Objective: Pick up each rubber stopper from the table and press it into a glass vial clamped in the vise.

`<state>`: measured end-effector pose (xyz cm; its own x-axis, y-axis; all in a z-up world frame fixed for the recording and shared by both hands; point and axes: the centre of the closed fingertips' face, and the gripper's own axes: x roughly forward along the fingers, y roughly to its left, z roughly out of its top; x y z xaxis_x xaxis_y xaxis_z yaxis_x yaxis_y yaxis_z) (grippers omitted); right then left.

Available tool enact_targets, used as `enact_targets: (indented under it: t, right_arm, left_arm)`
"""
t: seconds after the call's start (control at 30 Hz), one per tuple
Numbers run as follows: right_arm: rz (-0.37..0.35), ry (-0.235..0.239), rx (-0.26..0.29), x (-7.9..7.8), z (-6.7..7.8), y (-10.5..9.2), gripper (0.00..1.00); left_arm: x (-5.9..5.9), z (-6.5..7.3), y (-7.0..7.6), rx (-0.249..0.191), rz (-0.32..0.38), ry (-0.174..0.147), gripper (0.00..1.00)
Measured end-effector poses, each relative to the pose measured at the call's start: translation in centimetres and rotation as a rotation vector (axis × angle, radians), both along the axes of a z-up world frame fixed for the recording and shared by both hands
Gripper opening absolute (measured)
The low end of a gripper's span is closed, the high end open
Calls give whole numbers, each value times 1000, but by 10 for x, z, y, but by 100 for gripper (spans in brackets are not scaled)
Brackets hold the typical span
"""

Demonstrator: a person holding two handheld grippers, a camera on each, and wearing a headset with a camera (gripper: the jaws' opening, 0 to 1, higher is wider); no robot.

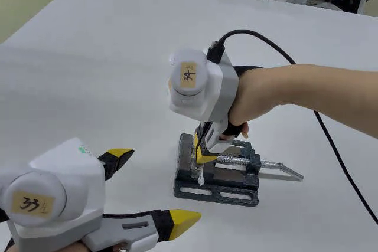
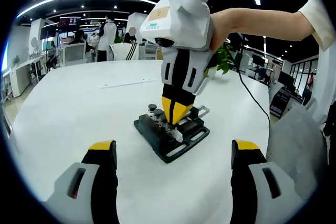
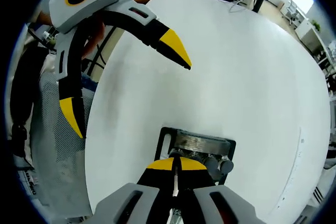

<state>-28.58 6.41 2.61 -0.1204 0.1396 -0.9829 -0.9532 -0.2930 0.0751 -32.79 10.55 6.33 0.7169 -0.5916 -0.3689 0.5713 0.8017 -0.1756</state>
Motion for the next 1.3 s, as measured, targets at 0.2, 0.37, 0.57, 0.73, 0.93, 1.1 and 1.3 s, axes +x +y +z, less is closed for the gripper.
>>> enact_targets:
  t: [0.2, 0.37, 0.57, 0.73, 0.93, 1.1, 1.3]
  right_arm:
    - [25, -19, 12, 1, 0, 1, 0]
    - [52, -21, 22, 2, 0, 2, 0]
    - [40, -13, 45, 3, 0, 3, 0]
    - [18, -3, 73, 2, 0, 3, 0]
    - [-19, -11, 128, 3, 5, -2, 12]
    - [-84, -3, 213, -2, 7, -13, 25]
    - [-199, -18, 286, -2, 0, -33, 44]
  left_arm:
    - [0, 0, -2, 1, -10, -3, 89]
    - [0, -1, -2, 2, -13, 0, 89]
    - [-1, -2, 0, 9, -12, 3, 89]
    - [0, -1, 1, 14, -10, 3, 89]
    - [0, -1, 4, 22, -11, 4, 89]
    - [1, -3, 7, 28, -10, 5, 89]
    - [0, -5, 7, 40, -17, 12, 89]
